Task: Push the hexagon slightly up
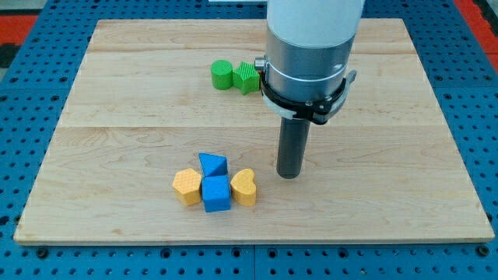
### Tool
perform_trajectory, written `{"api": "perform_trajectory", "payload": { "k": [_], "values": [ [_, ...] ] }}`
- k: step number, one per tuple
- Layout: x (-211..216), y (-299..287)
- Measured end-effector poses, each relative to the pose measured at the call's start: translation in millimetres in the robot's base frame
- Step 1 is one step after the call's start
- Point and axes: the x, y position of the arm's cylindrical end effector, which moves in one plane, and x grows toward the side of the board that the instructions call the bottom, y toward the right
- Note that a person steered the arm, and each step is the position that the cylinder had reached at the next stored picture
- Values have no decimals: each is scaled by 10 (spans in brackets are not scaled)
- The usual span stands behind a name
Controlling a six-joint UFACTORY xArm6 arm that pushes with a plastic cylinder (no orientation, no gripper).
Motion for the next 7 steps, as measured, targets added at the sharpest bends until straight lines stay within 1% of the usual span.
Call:
{"api": "perform_trajectory", "payload": {
  "k": [1,2,3,5,6,7],
  "values": [
    [2,-22],
    [426,101],
    [1002,19],
    [989,-1349],
    [699,-1383],
    [530,-1379]
  ]
}}
